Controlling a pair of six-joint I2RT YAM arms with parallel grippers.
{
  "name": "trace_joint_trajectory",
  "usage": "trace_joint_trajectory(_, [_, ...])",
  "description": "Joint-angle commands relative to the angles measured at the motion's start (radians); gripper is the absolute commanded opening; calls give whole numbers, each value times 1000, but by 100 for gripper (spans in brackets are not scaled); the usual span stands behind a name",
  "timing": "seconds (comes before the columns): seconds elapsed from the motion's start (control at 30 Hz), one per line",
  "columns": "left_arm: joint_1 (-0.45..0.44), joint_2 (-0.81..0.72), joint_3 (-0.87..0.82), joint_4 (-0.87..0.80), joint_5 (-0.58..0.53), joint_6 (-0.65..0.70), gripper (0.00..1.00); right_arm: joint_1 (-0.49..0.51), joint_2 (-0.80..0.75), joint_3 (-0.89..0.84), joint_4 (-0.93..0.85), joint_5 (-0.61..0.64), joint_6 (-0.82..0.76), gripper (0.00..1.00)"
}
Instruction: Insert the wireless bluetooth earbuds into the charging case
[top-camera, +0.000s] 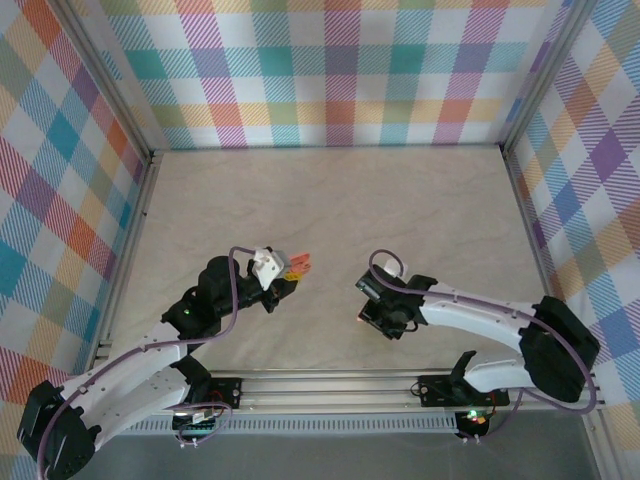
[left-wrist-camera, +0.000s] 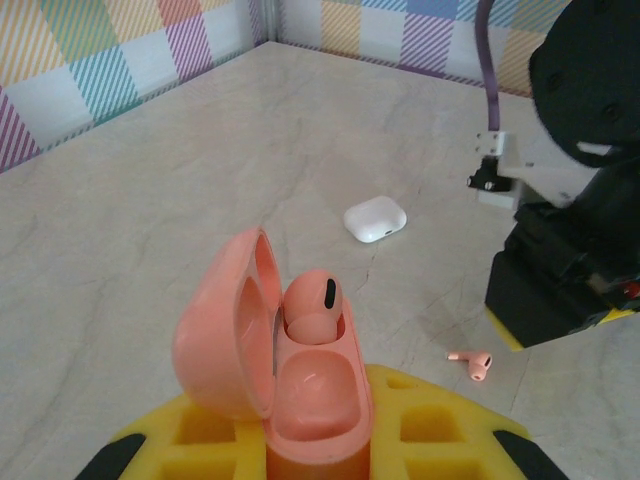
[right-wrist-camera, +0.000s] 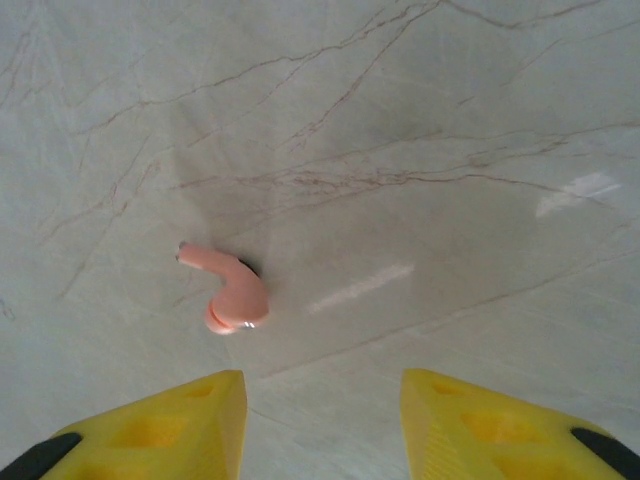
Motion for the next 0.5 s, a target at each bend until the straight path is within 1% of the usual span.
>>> trace_joint_trajectory(0.0, [5, -15, 32, 50, 35, 2, 0, 6, 34, -6, 81, 16, 121, 42])
trace_joint_trajectory(0.47, [5, -38, 11, 40, 39, 15, 0, 6, 116, 11, 144, 15, 128, 36])
